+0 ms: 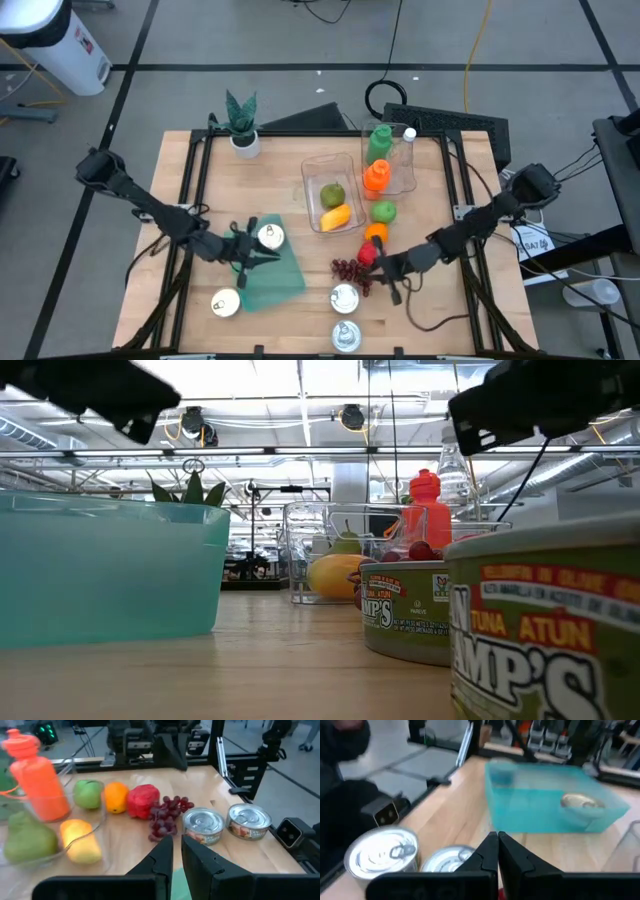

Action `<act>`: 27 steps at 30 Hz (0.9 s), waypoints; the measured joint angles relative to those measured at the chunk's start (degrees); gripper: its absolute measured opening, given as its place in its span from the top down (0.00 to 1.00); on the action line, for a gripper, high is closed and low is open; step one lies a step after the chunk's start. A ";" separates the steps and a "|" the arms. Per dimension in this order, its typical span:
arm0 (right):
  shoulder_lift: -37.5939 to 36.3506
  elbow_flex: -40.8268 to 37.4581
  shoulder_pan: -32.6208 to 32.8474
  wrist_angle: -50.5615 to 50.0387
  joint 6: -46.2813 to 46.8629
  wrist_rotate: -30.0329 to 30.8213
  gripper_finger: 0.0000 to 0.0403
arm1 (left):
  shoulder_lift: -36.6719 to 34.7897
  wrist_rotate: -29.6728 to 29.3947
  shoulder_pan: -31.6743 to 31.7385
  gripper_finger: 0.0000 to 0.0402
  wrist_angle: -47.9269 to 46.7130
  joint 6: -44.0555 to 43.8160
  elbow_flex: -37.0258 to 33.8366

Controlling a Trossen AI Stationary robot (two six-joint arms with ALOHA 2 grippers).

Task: Pick & Place Food Item
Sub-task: Put the top green tuna can into the green bin

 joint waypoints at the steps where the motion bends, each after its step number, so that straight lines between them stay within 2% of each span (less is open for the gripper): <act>1: 0.89 1.27 0.00 -1.41 0.03 0.00 1.00 | 1.88 0.02 -0.12 0.88 -0.40 -0.03 1.65; 3: 2.79 3.99 0.12 -3.46 0.11 -0.02 1.00 | 5.25 1.74 -0.34 0.88 -0.30 0.10 4.27; 7: 4.82 7.50 2.03 -8.62 2.90 -0.05 1.00 | 10.20 14.81 -0.90 0.88 8.33 1.44 6.08; 9: 5.13 8.60 3.50 -12.80 6.23 -0.18 1.00 | 11.75 18.10 -1.44 0.88 13.58 1.35 6.18; 13: 5.02 9.62 6.47 -20.56 13.52 1.39 1.00 | 13.50 17.82 -2.56 0.88 15.15 0.73 6.19; 17: 4.12 9.61 8.03 -24.95 15.76 16.41 1.00 | 14.01 14.82 -3.81 0.88 15.11 0.54 6.19; 19: 4.04 9.61 6.66 -24.01 16.15 20.27 1.00 | 14.01 12.27 -4.10 0.88 15.12 -0.02 6.17; 24: 4.12 9.61 3.74 -21.15 17.27 11.63 1.00 | 14.01 10.48 -4.23 0.88 14.89 -1.86 6.17; 27: 4.69 9.58 4.39 -21.50 18.09 10.62 1.00 | 14.01 10.49 -4.28 0.88 14.27 -1.83 6.15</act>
